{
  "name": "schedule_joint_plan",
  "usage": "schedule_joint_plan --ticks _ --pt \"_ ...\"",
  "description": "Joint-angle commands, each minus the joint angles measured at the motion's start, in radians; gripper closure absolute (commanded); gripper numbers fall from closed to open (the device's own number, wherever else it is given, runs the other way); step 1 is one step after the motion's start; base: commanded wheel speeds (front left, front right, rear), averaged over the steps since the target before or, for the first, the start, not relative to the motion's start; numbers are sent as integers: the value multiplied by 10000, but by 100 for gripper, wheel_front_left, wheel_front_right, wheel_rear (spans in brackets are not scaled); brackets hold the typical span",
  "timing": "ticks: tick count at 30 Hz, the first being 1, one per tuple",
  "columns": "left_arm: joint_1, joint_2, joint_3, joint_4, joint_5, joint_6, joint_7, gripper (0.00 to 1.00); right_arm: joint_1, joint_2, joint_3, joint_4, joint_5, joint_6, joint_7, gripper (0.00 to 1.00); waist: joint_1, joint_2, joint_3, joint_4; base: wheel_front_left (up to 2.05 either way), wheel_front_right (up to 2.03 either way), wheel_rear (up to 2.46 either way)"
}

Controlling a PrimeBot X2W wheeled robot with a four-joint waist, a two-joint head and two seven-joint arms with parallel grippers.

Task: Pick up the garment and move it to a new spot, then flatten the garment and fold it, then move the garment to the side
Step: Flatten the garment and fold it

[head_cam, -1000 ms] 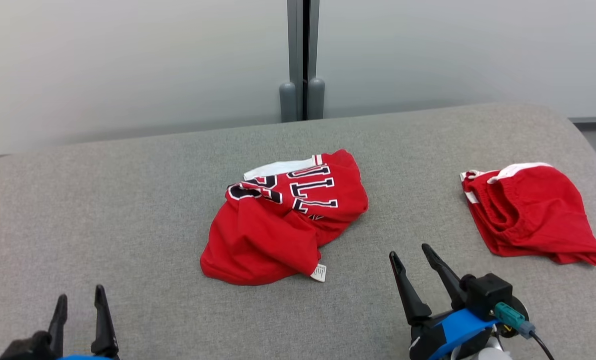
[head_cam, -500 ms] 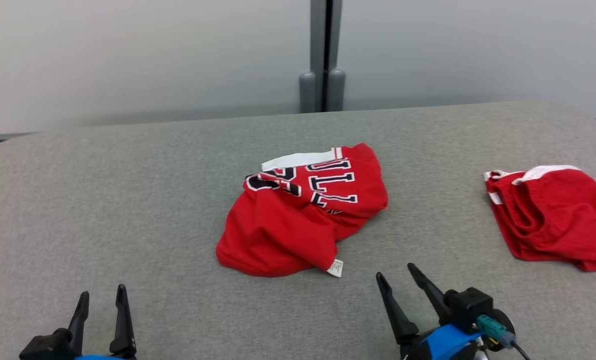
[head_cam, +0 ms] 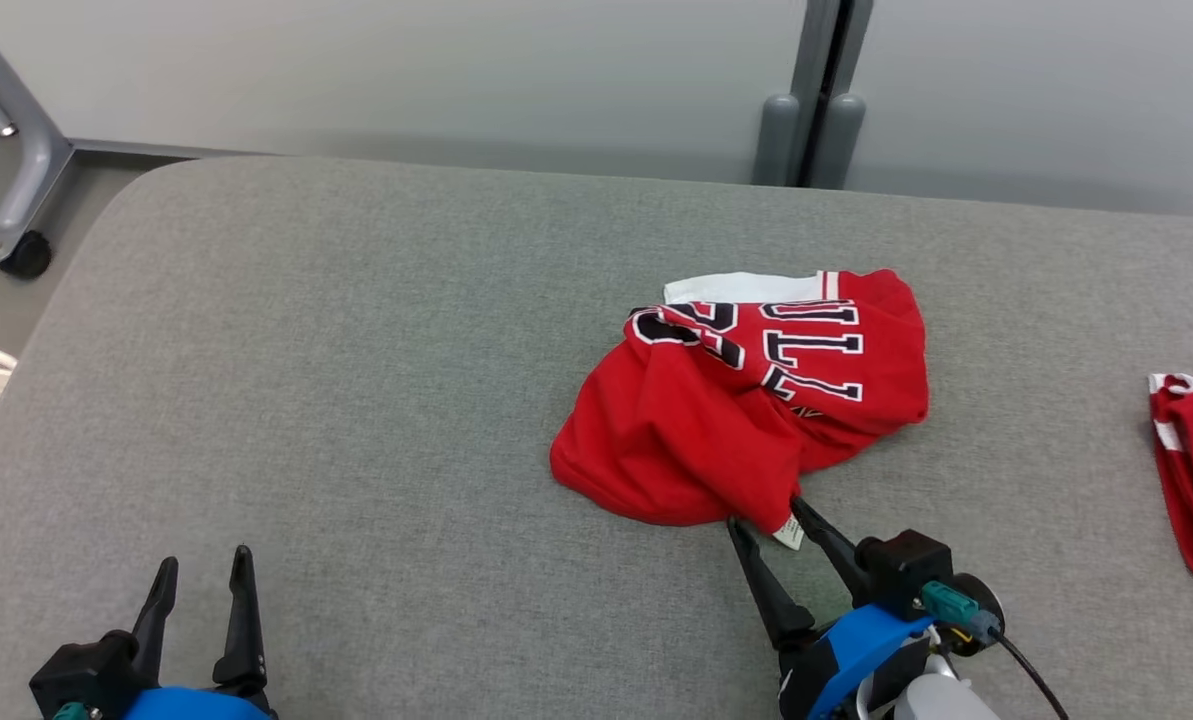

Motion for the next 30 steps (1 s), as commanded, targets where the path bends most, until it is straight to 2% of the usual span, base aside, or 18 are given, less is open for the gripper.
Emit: schedule_joint_plan --ticks 1,2,3,4,5,11,16,21,30 --pt "-215 95 -15 6 -62 17 -24 0 -165 -50 -67 77 46 0 -8 19 -1 -1 195 240 0 0 0" --pt "-249 111 -45 -5 -98 17 -24 0 -216 -50 -116 153 29 0 -7 35 -1 -1 216 299 0 0 0" --pt "-270 115 -70 -9 -127 17 -24 0 -267 -50 -140 195 65 0 -8 62 -1 -1 235 348 0 0 0" --pt "-264 124 -93 -9 -136 17 -24 0 -318 -50 -152 211 128 0 -8 97 -1 -1 246 380 0 0 0" --pt "-250 141 -105 -6 -167 17 -24 0 -375 -48 -161 135 219 0 -8 100 -1 -1 252 397 0 0 0" --pt "-67 100 -55 18 -149 17 -24 0 -595 -50 -454 -685 260 0 -8 100 -1 -1 92 157 0 0 0" --pt "9 -42 -81 -69 -37 17 -24 0 -1140 -48 -1168 -2047 294 0 -8 100 -1 -1 -157 -236 0 0 0" --pt "159 -291 -175 -61 158 17 -24 0 -2229 -39 -1991 -3251 -166 2 -10 100 -1 -1 -546 -618 0 0 0" --pt "449 -698 -164 114 476 17 -24 0 -4234 -41 -2922 -3794 -802 2 -8 100 -1 -1 -1022 -1049 0 0 0"
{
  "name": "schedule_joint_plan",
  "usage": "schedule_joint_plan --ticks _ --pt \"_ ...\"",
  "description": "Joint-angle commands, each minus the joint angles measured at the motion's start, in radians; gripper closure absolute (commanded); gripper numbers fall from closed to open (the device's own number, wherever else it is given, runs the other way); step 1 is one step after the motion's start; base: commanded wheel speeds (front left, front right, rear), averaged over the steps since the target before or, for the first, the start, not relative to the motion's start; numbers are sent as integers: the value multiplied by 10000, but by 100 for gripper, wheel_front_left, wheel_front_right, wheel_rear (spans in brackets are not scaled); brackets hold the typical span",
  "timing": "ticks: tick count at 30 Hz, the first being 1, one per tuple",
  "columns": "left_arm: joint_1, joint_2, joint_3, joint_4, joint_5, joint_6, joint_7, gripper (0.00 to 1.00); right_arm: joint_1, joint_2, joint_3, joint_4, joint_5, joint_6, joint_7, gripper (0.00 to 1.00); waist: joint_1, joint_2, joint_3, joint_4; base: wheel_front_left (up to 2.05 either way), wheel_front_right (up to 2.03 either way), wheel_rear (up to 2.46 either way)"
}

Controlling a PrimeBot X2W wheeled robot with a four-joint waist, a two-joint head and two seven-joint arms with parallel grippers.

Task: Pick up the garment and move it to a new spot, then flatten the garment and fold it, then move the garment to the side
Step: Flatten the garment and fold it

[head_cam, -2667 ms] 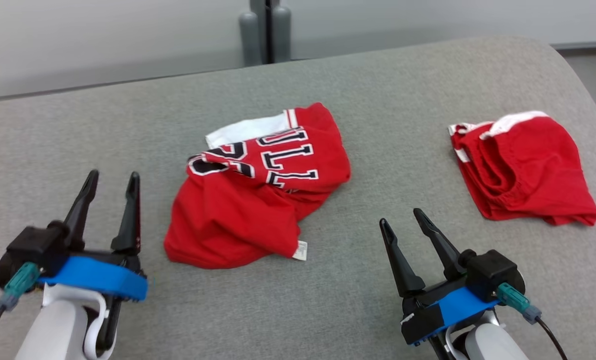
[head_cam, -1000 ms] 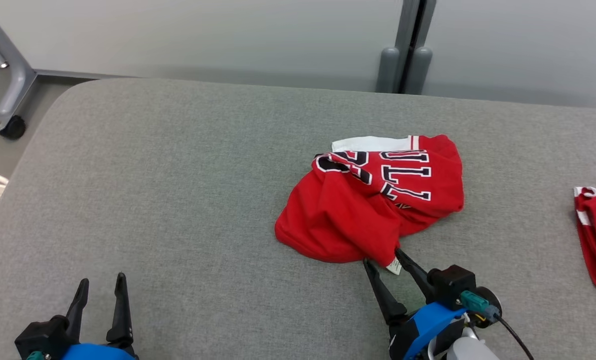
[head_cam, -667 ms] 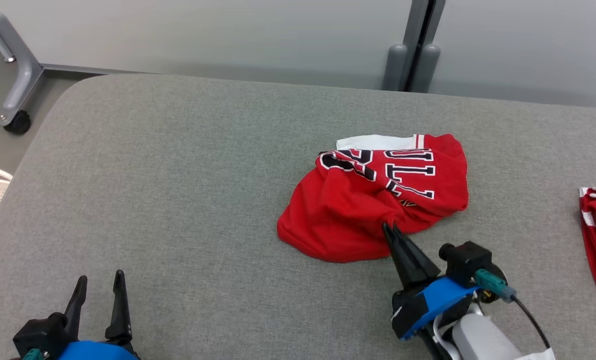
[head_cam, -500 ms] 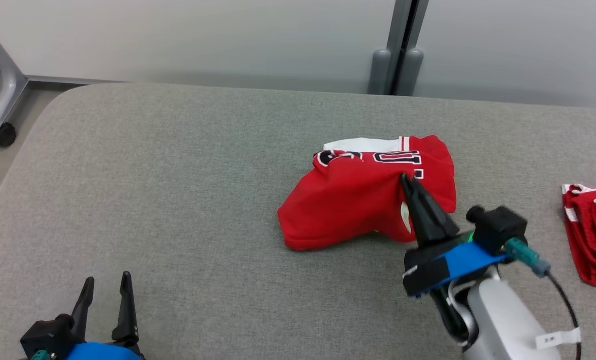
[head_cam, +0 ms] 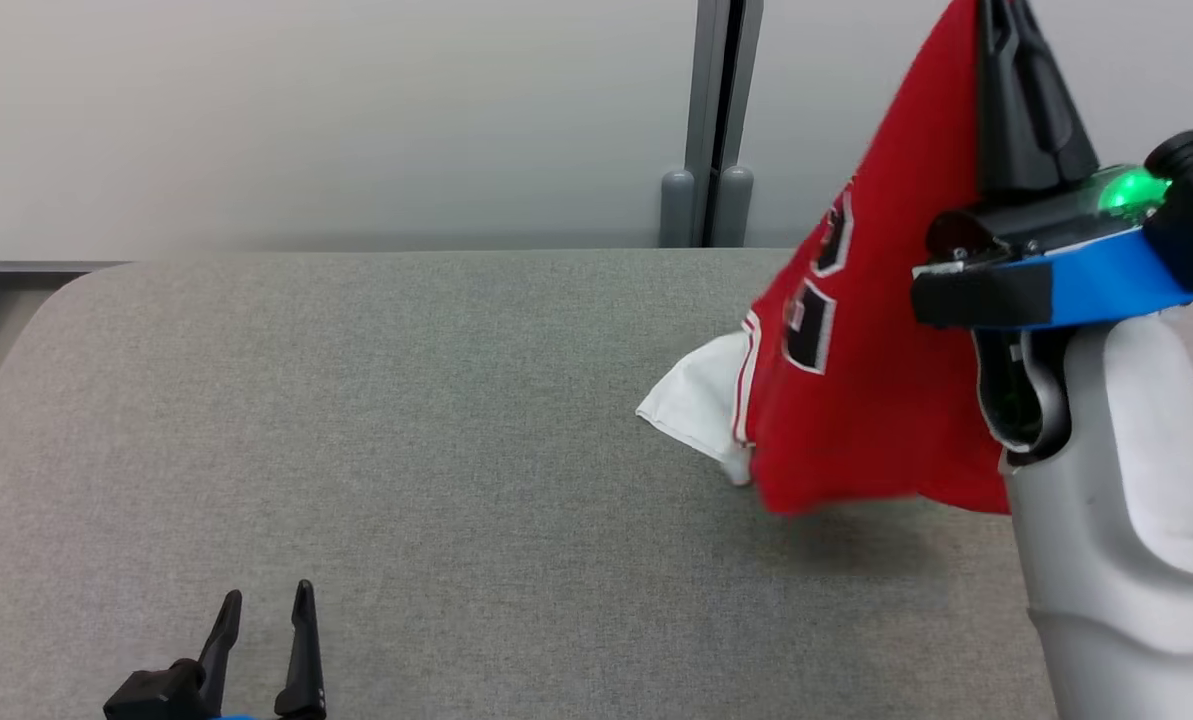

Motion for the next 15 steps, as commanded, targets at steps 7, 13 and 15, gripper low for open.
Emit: schedule_joint_plan --ticks 7,13,15 --pt "-219 11 -400 12 -105 17 -24 0 -234 -21 780 677 363 4 -8 100 1 0 245 489 0 0 0" --pt "-495 333 -875 59 -414 17 -24 0 218 -15 2839 1668 1610 4 -8 100 1 0 719 1382 0 0 0" --pt "-587 443 -1028 125 -536 17 -24 0 313 -28 3873 1869 2664 4 -10 73 1 0 826 1650 0 0 0"
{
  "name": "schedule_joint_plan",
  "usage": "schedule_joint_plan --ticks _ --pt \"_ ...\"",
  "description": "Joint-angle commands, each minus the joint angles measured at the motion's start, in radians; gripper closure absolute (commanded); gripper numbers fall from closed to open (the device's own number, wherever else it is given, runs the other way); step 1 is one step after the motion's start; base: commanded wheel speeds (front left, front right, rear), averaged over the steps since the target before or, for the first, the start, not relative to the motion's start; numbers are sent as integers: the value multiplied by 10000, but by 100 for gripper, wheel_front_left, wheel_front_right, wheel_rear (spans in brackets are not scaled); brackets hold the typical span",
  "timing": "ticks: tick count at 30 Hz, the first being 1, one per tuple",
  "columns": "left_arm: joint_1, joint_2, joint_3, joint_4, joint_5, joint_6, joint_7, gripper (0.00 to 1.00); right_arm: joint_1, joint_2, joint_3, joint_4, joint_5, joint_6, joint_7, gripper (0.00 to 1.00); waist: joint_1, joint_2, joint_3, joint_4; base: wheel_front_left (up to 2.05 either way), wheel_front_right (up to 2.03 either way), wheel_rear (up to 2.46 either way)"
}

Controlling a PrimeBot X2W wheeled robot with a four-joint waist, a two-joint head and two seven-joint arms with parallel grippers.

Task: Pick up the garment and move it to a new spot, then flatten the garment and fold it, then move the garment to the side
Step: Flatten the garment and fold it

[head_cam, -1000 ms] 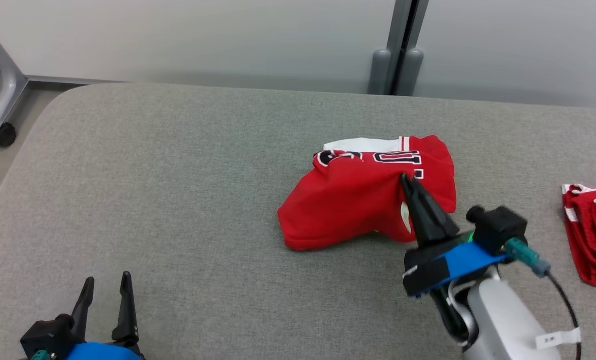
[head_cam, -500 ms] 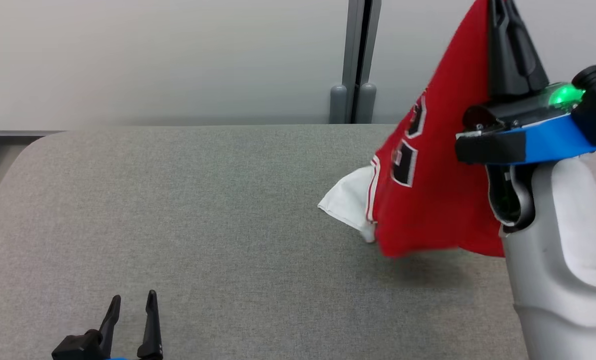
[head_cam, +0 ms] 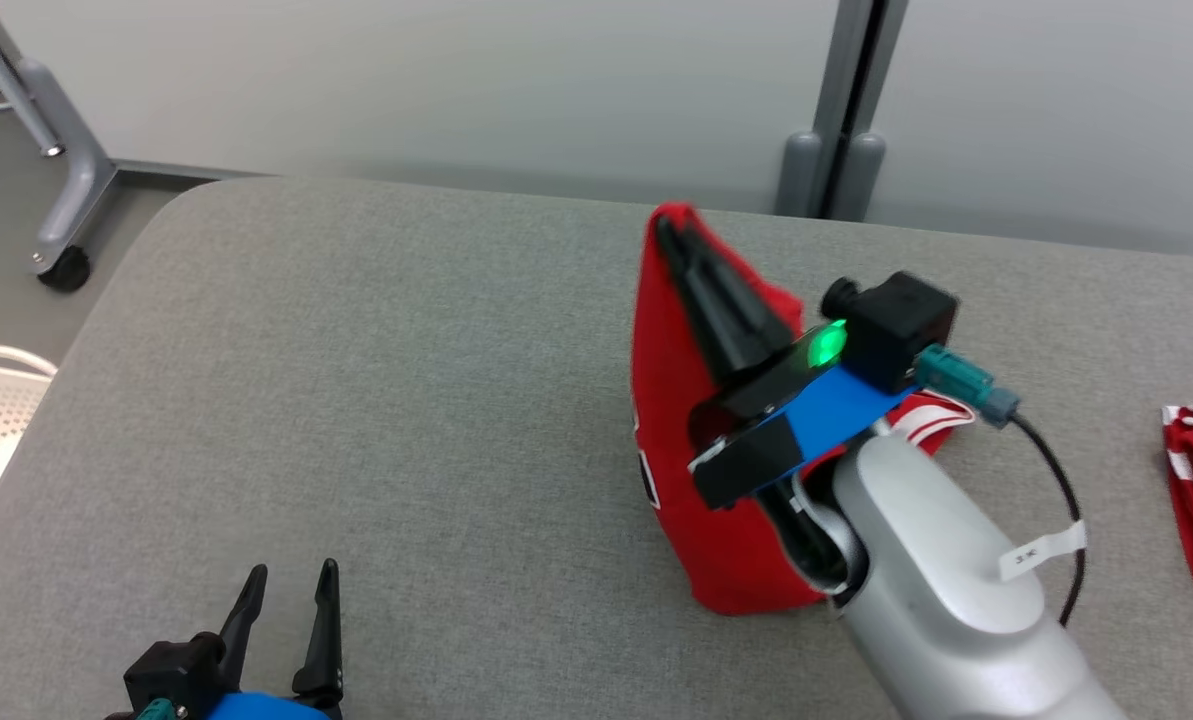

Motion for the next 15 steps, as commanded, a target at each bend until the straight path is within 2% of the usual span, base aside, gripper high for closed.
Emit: schedule_joint_plan --ticks 1,2,5,7,15 --pt "-222 121 -115 44 -86 17 -24 0 83 -31 686 59 758 2 -13 36 -1 -1 365 469 0 0 0" --pt "-243 142 -129 66 -165 17 -24 0 1 -43 1010 -30 1059 2 -26 0 -1 -1 404 542 0 0 0" --pt "-239 222 -148 73 -274 17 -24 0 7 -49 1521 -196 1383 2 -24 0 -1 -1 493 642 0 0 0" --pt "-230 251 -91 66 -341 17 -24 0 97 -49 1479 -132 1130 2 -23 0 -1 -1 524 585 0 0 0" --pt "-224 253 28 -131 -382 17 -24 0 1051 -26 -431 476 -394 2 -23 0 -1 -1 642 -218 0 0 0"
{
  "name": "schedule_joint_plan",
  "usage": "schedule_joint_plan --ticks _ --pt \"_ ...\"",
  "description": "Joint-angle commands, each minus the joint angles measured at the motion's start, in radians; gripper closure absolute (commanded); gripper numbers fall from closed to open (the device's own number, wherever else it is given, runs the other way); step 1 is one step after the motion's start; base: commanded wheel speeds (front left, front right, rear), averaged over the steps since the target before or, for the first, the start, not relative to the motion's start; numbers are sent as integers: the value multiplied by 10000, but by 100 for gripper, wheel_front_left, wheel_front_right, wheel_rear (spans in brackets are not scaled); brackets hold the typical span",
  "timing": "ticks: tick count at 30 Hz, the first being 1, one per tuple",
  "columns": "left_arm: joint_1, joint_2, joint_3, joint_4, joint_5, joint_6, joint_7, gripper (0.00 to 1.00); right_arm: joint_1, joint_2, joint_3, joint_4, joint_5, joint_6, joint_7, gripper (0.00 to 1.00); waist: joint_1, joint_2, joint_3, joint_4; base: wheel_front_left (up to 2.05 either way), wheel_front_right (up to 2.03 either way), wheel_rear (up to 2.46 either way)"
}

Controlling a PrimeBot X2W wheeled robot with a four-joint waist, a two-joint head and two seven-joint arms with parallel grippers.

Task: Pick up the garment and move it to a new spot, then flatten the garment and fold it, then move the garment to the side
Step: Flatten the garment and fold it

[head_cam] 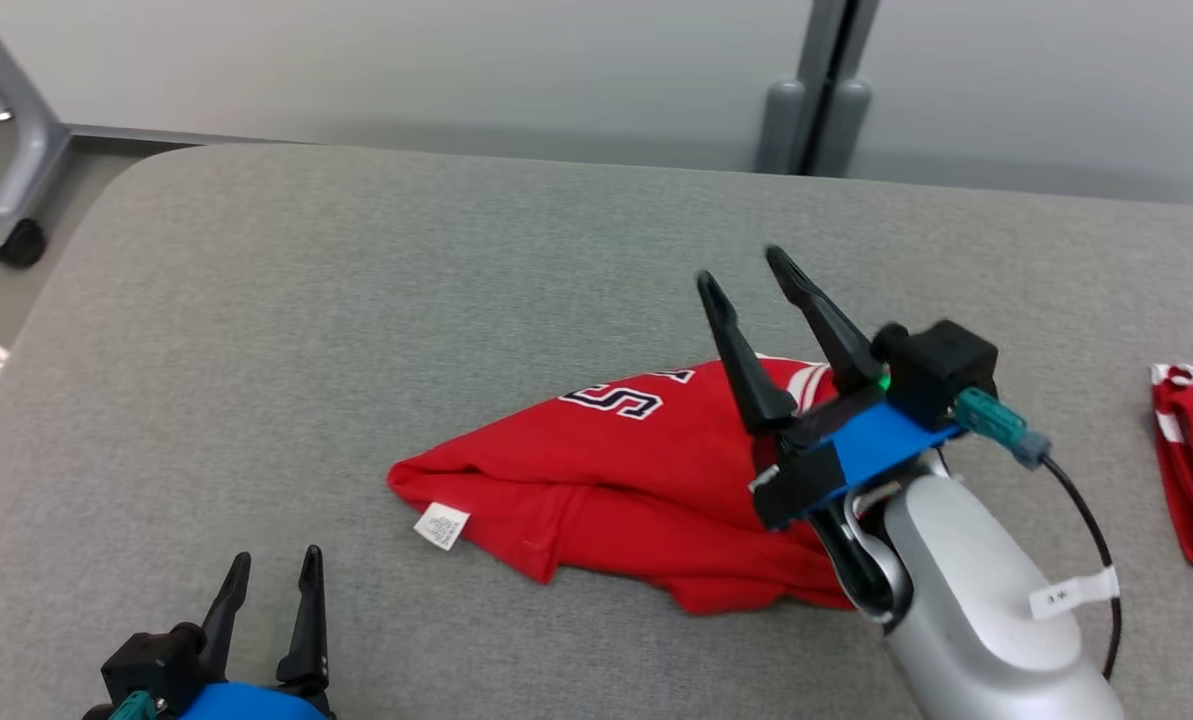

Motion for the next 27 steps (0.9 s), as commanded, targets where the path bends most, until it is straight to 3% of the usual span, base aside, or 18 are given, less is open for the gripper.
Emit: schedule_joint_plan --ticks 1,10,25,26,27 --pt "-133 48 19 -99 -42 17 -22 0 454 -37 -370 108 -464 2 -32 0 0 -1 -20 -250 0 0 0" --pt "-114 121 56 -307 -18 17 -22 0 2570 -31 -1317 735 -1728 2 -34 0 0 -1 50 -847 0 0 0" --pt "55 146 -96 -239 -34 17 -22 0 3492 -35 -1210 1616 -1440 0 -34 0 0 -1 -36 -687 0 0 0" --pt "68 136 -93 -233 -29 17 -22 0 3493 -37 -1200 1626 -1405 0 -32 27 0 -1 -48 -669 0 0 0" --pt "87 125 -93 -228 -21 17 -22 0 3476 -37 -1164 1639 -1434 0 -34 66 0 -1 -64 -654 0 0 0"
